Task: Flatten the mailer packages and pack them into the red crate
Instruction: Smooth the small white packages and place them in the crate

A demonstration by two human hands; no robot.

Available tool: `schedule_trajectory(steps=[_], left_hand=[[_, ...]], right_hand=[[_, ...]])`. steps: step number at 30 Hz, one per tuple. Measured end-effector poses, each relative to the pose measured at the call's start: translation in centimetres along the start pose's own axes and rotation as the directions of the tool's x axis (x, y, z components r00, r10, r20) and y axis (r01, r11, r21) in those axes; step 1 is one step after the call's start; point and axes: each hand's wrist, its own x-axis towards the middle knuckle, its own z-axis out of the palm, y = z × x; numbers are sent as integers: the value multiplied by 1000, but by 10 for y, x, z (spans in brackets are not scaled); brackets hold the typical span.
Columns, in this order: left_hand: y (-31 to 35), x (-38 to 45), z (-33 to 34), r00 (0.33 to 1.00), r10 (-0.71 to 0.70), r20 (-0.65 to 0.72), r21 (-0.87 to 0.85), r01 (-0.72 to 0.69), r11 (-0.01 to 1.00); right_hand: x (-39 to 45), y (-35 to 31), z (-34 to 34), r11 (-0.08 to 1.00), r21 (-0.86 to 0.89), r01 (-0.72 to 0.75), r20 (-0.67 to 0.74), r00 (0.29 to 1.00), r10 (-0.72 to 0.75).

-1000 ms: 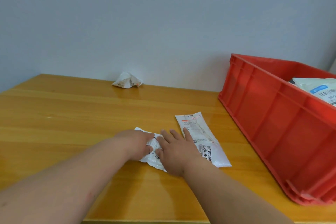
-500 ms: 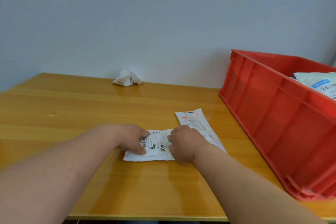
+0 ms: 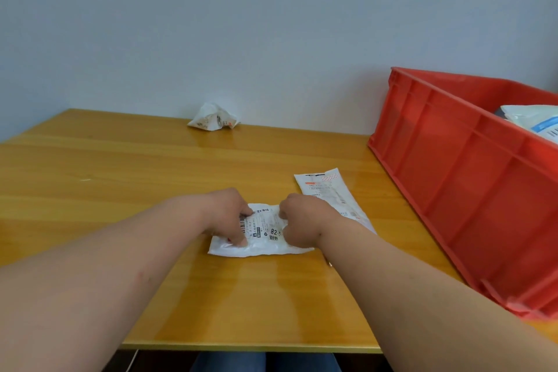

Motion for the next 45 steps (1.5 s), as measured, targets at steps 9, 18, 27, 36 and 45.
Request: schedule_trajectory(steps=[9, 18, 27, 36, 45], left_hand=[[-5, 6, 4, 996, 55, -72, -205, -69, 976], [2, 13, 2, 997, 72, -26, 69, -70, 995], [-8, 11, 7, 971, 107, -214, 181, -68, 981], [-7, 13, 16, 969, 54, -241, 41, -45, 998], [-6, 11, 12, 988, 154, -27, 39, -153, 988]], right_hand=[[9, 0, 8, 994, 94, 53, -23, 998, -51], [12, -4, 3, 997, -5, 71, 36, 997, -70], [1, -10, -6, 1000, -3, -1, 24, 1000, 1], [-7, -4, -9, 997, 56, 50, -76, 996, -46], [9, 3, 0, 996, -8, 89, 120, 989, -88]])
